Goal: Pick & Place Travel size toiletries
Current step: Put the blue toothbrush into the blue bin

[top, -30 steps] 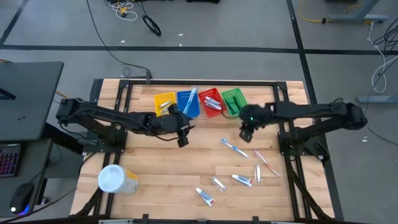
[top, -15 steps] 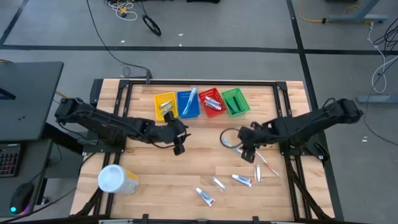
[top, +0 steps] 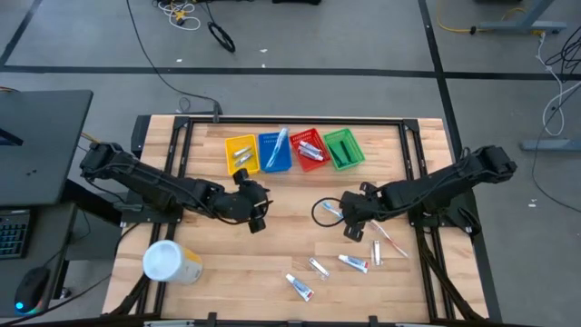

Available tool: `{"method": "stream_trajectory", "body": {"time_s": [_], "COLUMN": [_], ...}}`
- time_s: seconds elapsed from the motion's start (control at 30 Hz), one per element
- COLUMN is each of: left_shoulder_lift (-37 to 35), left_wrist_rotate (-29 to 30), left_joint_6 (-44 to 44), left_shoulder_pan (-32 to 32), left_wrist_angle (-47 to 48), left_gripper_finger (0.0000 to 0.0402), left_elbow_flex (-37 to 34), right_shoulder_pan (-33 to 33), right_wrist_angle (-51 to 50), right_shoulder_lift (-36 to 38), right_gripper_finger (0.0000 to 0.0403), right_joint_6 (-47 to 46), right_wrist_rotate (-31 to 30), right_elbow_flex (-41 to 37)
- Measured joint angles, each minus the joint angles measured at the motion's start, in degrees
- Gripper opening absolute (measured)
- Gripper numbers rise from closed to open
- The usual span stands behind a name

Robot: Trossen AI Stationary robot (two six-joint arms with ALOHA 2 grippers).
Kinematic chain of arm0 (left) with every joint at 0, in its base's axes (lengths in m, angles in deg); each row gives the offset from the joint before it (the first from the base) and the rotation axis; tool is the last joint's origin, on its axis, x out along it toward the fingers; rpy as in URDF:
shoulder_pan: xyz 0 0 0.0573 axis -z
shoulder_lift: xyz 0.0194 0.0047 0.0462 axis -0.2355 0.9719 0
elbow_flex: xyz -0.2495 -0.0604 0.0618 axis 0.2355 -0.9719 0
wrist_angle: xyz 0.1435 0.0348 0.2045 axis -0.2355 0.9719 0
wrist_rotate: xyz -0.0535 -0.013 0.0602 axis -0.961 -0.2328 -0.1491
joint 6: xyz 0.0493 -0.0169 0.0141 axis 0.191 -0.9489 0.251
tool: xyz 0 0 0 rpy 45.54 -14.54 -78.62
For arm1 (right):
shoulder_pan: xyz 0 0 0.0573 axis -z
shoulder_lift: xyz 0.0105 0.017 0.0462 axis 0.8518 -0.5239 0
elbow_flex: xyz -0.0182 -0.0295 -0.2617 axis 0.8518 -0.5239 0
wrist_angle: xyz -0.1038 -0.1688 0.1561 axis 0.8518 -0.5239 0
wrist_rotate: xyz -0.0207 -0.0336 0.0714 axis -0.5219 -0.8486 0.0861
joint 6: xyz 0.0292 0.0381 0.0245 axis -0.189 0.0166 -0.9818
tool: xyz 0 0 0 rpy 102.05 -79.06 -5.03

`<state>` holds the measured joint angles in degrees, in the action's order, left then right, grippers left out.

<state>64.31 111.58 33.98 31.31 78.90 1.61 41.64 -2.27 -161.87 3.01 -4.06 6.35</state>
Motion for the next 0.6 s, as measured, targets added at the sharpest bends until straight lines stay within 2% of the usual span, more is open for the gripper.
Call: {"method": "stream_trajectory", "body": {"time_s": [0.17,0.33,0.53,0.6], "left_shoulder_lift": [-0.91,-2.1,-2.49,-2.49], "left_wrist_rotate": [0.28,0.13,-0.05,-0.02], "left_joint_6": [-0.33,-0.42,-1.78,-1.84], "left_shoulder_pan": [-0.02,-0.04,0.08,0.09], "left_wrist_angle": [0.7,1.31,1.76,1.68], "left_gripper_finger": [0.0162,0.0162,0.0162,0.0162], "left_elbow_flex": [0.02,0.01,0.0,0.0], "right_shoulder_pan": [1.88,4.33,7.7,8.7], "right_wrist_angle": [0.85,3.27,4.36,4.6], "right_shoulder_lift": [-0.32,-2.59,-9.08,-11.51], "right_gripper_finger": [0.0158,0.0192,0.0213,0.0213], "right_joint_6": [2.41,7.84,8.7,9.63], "right_wrist_rotate": [2.28,3.39,2.08,3.86], "right_elbow_flex": [0.0,0.0,0.0,0.0]}}
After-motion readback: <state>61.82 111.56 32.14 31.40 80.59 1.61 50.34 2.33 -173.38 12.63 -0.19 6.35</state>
